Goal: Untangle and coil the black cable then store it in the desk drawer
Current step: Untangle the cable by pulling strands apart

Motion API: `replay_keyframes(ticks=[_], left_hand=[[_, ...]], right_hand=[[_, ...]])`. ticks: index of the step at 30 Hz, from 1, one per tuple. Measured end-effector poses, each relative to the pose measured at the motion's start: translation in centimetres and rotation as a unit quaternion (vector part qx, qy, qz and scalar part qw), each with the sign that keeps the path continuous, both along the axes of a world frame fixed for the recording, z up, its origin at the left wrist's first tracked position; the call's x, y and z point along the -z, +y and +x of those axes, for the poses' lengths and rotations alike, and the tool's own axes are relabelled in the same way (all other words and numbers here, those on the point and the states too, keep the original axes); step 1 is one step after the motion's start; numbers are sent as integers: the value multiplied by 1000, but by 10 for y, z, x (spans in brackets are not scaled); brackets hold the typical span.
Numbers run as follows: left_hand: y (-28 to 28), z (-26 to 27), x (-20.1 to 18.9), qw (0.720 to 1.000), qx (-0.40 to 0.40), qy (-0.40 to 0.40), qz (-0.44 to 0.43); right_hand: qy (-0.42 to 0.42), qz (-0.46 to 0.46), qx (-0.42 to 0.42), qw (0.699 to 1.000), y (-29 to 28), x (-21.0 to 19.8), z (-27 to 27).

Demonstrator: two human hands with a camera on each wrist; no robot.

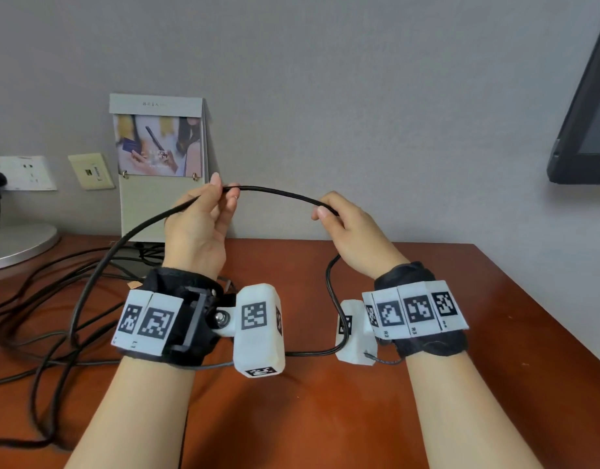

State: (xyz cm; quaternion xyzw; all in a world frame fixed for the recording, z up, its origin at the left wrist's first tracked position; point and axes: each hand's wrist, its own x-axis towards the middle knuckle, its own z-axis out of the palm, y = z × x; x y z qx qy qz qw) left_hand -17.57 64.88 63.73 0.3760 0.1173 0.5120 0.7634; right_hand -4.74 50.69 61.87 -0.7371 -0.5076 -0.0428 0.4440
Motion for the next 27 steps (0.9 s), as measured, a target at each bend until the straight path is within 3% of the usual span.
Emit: replay_keyframes(ticks=[7, 16, 27], left_hand=[[-25, 13, 3, 983, 122, 89, 100], [-1, 2, 3, 993, 44, 73, 81], [-7, 4, 2, 996, 37, 33, 68]], right_hand=[[-39, 1, 7, 999, 5, 3, -2], [56, -17, -92, 994, 6, 0, -9], [85, -32, -104, 990, 5, 6, -7]])
